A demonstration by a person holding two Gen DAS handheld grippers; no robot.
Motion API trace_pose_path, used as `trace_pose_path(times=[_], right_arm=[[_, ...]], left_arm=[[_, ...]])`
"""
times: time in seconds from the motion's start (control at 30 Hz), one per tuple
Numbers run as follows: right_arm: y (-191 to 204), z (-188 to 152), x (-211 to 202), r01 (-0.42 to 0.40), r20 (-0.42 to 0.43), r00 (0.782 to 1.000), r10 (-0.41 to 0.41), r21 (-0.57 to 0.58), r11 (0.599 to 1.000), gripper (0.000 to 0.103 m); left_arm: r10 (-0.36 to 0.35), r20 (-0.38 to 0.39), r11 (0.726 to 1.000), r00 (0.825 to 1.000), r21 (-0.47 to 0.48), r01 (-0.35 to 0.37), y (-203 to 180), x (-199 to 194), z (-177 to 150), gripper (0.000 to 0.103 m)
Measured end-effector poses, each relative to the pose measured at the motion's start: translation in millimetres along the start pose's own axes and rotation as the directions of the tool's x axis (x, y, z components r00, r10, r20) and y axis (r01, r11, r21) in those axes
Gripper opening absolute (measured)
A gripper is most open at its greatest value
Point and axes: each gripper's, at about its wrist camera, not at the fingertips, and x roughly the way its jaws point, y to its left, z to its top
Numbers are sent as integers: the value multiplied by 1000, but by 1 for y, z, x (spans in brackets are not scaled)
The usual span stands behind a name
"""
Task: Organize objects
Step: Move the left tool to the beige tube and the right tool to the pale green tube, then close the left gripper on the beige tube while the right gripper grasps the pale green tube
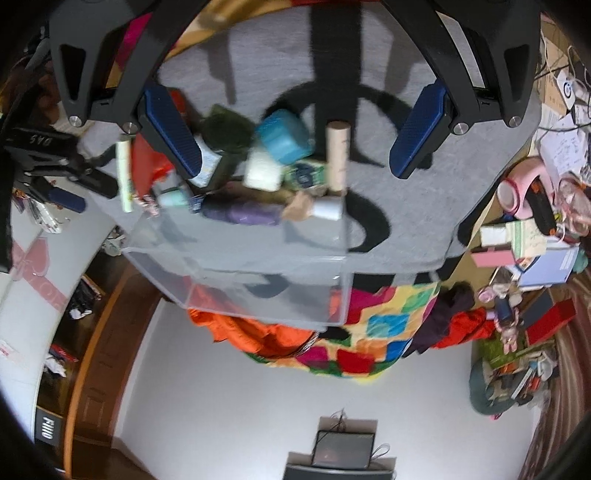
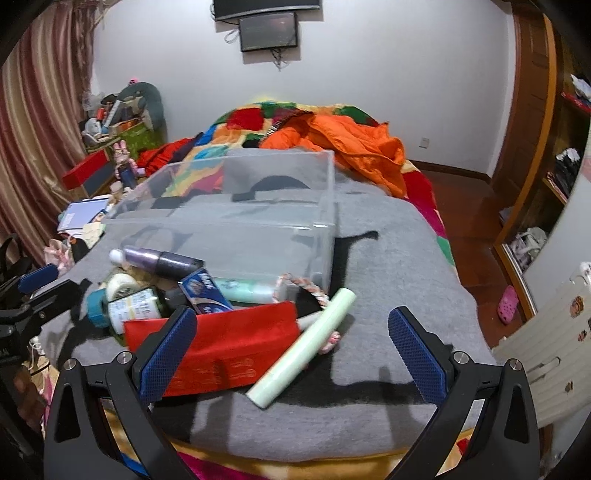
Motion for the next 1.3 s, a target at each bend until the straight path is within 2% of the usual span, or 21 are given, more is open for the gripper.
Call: trace_pose_path(times=[0.1,0.13,0.23,0.33,0.47,0.63,0.73,0.83,0.9,1.17,1.23,1.3], right_arm=[[-10,-1,8,31,-24,999,-30,37,999,103],[-13,-1,11,42,-30,999,-41,51,998,103],[-23,-1,19,67,-47,997,-63,94,993,103],[-26,0,25,100,-56,994,-94,111,989,103],[-29,-1,33,141,-72,988,-133,113,984,100],[-33,-8,41,127,-106,988,-115,114,985,86],[-37,-12,39,107,-114,989,-93,127,986,80],[-38,-16,34,97,-116,990,-84,119,988,74],[-38,-19,32,99,-119,989,-85,110,989,65],[-42,-22,34,74,-134,989,-55,135,988,40],[-42,-21,33,65,-131,990,-47,137,988,33],[-41,-21,32,59,-124,991,-43,129,990,27]], left_arm=[[51,-25,999,998,-18,-51,13,9,-2,103],[68,-28,997,997,-28,-69,18,12,-2,100],[79,-46,995,996,-57,-81,30,19,-1,83],[89,-64,992,994,-83,-94,41,28,1,79],[140,-86,987,986,-64,-145,47,39,0,73],[125,-111,990,986,-47,-130,47,45,-7,72],[134,-110,991,985,-9,-136,40,43,-11,72],[172,-126,985,977,47,-167,33,51,-17,71],[178,-120,983,977,55,-172,32,54,-16,70],[161,-106,987,981,43,-157,32,62,-8,42],[156,-98,987,983,42,-152,30,61,-10,29],[153,-92,988,984,48,-149,29,58,-12,21]])
